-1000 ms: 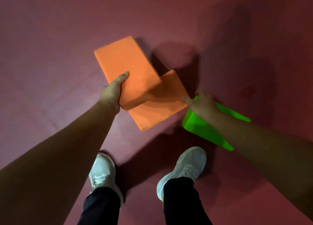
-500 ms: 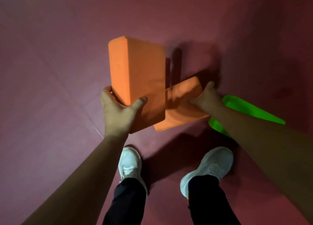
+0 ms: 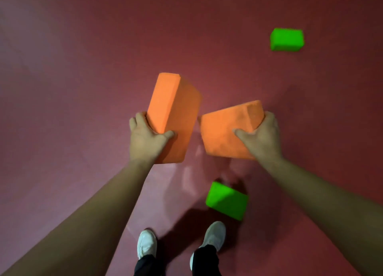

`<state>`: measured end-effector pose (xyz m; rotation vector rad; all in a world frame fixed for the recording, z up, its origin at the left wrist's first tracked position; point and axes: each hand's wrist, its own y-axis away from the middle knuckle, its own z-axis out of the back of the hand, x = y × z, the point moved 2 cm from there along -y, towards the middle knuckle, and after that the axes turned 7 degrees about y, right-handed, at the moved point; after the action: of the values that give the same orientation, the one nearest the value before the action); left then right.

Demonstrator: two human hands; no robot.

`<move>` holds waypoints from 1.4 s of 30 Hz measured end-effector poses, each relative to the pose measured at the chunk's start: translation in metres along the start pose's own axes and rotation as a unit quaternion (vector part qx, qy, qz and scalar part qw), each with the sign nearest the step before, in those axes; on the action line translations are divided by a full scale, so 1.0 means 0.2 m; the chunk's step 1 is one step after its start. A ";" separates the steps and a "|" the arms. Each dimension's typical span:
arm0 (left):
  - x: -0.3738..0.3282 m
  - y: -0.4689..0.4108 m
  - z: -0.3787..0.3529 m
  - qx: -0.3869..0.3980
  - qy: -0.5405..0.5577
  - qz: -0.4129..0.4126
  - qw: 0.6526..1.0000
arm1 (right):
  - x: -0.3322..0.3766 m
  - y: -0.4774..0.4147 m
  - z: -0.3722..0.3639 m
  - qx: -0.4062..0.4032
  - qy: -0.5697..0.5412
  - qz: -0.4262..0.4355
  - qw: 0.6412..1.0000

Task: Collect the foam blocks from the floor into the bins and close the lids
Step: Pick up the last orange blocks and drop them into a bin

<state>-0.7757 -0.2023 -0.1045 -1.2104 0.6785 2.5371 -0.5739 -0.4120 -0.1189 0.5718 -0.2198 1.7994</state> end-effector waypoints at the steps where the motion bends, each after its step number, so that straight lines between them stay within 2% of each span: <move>1: -0.22 0.06 0.06 -0.001 0.000 -0.017 1.000 | 0.08 0.00 0.22 -0.020 -0.010 -0.004 1.000; 5: -0.96 0.36 0.31 -0.010 -0.010 -0.086 0.996 | 0.35 0.10 1.00 -0.066 -0.044 0.015 0.997; 7: -1.25 0.51 0.41 -0.018 -0.017 -0.129 0.991 | 0.41 0.18 1.34 -0.116 -0.052 0.047 0.991; 10: -1.60 0.72 0.54 -0.050 -0.014 -0.199 0.979 | 0.46 0.28 1.76 -0.181 -0.047 0.079 0.979; 13: -1.82 0.88 0.59 -0.046 0.017 -0.238 0.970 | 0.43 0.40 2.11 -0.228 -0.027 0.082 0.970; 16: -1.95 0.99 0.57 -0.010 0.037 -0.240 0.970 | 0.34 0.48 2.35 -0.264 -0.028 0.068 0.962; 20: -2.12 1.07 0.48 0.079 0.060 -0.229 0.968 | 0.19 0.62 2.55 -0.299 -0.026 -0.005 0.954; 23: -2.25 1.12 0.38 0.151 0.041 -0.267 0.951 | 0.08 0.74 2.63 -0.329 -0.018 -0.059 0.942; 27: -2.33 1.20 0.22 0.224 0.002 -0.356 0.907 | -0.04 0.96 2.64 -0.368 -0.003 -0.136 0.920; 31: -2.34 1.31 0.11 0.295 -0.020 -0.457 0.839 | -0.10 1.28 2.58 -0.416 0.015 -0.225 0.881; 38: -2.16 1.68 -0.05 0.435 -0.033 -0.531 0.727 | -0.11 2.09 2.33 -0.496 -0.002 -0.373 0.784; 42: -1.95 2.17 -0.05 0.522 -0.041 -0.569 0.633 | -0.05 2.72 2.17 -0.528 0.007 -0.468 0.709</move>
<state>-0.7042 -0.5892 0.3255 -0.6331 0.7732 0.8054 -0.9681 -0.7729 0.3266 -0.1951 -0.7332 0.4670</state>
